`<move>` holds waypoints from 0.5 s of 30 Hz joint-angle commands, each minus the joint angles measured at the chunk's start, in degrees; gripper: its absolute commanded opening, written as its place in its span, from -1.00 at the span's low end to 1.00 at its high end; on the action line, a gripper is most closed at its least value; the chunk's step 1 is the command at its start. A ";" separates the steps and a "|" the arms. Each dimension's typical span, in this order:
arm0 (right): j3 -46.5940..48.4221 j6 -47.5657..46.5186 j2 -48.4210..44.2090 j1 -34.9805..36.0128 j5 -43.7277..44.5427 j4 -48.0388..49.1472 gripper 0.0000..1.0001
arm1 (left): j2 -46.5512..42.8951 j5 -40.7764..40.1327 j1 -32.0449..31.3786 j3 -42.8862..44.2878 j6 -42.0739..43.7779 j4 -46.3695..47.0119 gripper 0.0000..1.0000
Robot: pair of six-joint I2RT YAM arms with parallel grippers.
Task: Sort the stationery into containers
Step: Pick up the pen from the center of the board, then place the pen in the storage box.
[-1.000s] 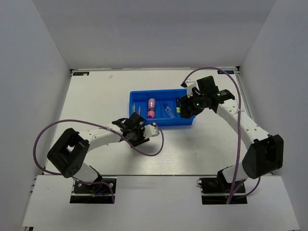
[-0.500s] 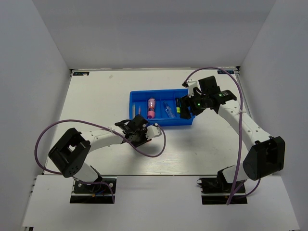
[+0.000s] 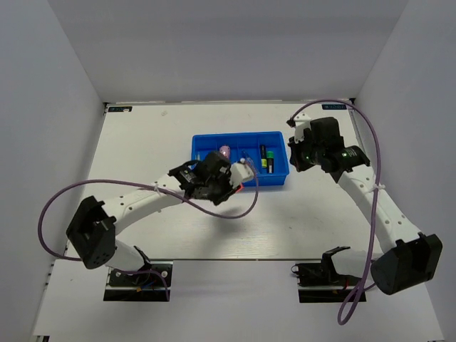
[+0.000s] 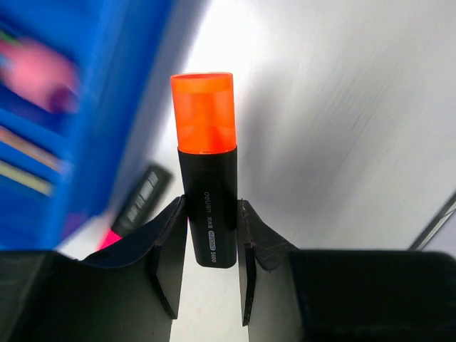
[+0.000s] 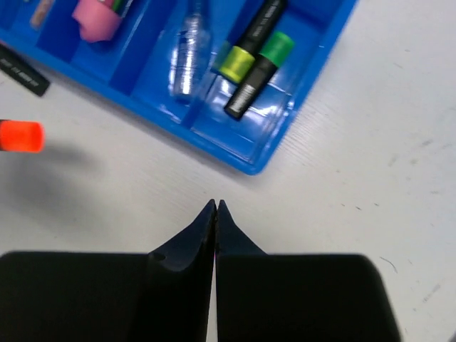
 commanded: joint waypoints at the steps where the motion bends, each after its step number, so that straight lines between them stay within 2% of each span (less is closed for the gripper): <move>1: -2.30 0.78 -2.68 -0.84 6.80 4.22 -1.00 | -3.41 5.37 1.67 6.86 -6.25 0.51 -1.00; 3: -4.15 2.09 -4.36 -1.28 7.24 5.19 -1.00 | -1.67 7.75 3.09 11.08 -8.28 3.49 -1.00; 5: -5.81 4.02 -6.02 -1.46 10.23 6.51 -1.00 | -0.17 9.43 5.72 13.98 -14.16 8.48 -1.00; 6: -6.43 4.47 -7.16 -1.55 10.75 7.21 -1.00 | 2.97 12.22 6.34 17.12 -28.89 9.90 -1.00; 7: -7.14 4.91 -7.78 -1.90 11.98 9.91 -1.00 | 4.31 12.94 8.08 18.54 -21.46 11.31 -1.00; 15: -12.33 7.11 -11.30 -2.69 12.08 13.63 -1.00 | 26.00 15.15 8.89 35.60 -42.20 25.73 -1.00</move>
